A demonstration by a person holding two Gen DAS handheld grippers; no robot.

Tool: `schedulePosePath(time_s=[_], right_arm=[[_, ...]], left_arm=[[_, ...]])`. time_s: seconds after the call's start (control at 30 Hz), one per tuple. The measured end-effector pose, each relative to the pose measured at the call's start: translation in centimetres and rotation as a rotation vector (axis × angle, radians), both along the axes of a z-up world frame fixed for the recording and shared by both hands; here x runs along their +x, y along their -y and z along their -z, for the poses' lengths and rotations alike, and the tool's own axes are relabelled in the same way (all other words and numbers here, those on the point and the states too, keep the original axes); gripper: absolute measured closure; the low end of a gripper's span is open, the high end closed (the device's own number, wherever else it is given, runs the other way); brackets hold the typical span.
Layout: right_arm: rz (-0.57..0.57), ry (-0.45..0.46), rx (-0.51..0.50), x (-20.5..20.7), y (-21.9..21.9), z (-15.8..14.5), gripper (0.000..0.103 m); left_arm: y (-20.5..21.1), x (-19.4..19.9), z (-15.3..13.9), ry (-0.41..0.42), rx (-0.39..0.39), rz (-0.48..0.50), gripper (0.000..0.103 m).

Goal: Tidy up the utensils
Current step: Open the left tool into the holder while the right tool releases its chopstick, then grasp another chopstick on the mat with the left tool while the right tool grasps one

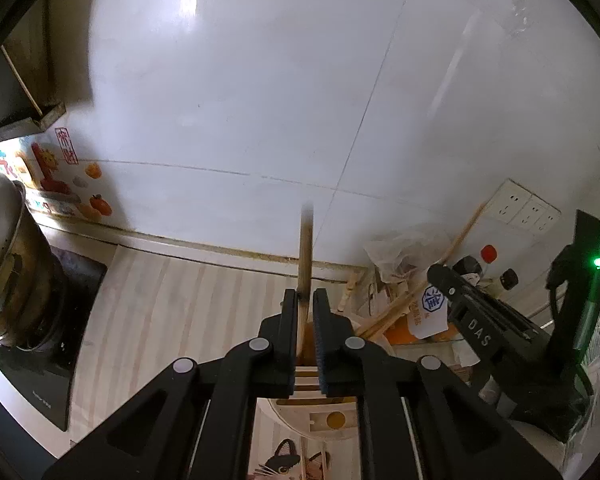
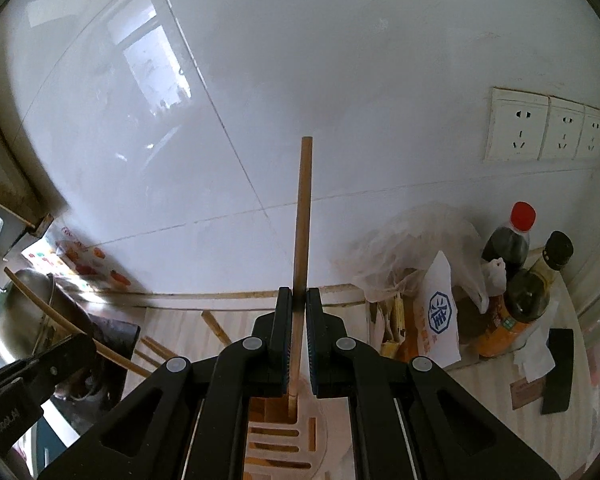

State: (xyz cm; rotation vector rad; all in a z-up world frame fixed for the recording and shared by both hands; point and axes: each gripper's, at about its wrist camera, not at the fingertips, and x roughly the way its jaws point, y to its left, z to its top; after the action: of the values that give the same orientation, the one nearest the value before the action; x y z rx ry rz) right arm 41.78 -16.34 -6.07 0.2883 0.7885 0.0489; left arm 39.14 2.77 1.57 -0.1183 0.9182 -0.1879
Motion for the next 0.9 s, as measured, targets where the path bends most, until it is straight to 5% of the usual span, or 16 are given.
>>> schedulePosePath(time_s=[0.07,0.13,0.2,0.3,0.37,0.5,0.9], right_arm=[[-0.016,-0.008,0.001,-0.2,0.0,-0.2,0.095],[-0.018,-0.003,-0.001,-0.6,0.1,-0.7,0.085],[-0.014,0.008,-0.009,-1.2,0.2,-1.2,0.066],[-0.010,0.029,-0.036,-2.4,0.3,-2.3,0.055],[-0.007,0.036,-0.054,-3.1,0.2,-2.9,0.049],[0.002,0.054,-0.073,-5.0,0.3,-4.0,0.034],[0.042,0.004,-0.102,-11.4,0.9,-1.7,0.034]], left_arm=[[0.1,-0.5,-0.8,0.019,0.027,-0.006,0.087],[-0.1,-1.1,-1.6,0.045,0.044,-0.021,0.049],[-0.6,-1.8,-2.4,0.084,0.067,-0.049,0.021],[-1.4,-2.5,-3.1,0.108,0.105,-0.080,0.016],[-1.9,-3.0,-3.1,0.117,0.118,-0.089,0.002],[-3.0,-4.3,-2.8,0.146,0.151,-0.113,0.000],[-5.4,-8.6,4.3,0.026,0.193,-0.138,0.000]])
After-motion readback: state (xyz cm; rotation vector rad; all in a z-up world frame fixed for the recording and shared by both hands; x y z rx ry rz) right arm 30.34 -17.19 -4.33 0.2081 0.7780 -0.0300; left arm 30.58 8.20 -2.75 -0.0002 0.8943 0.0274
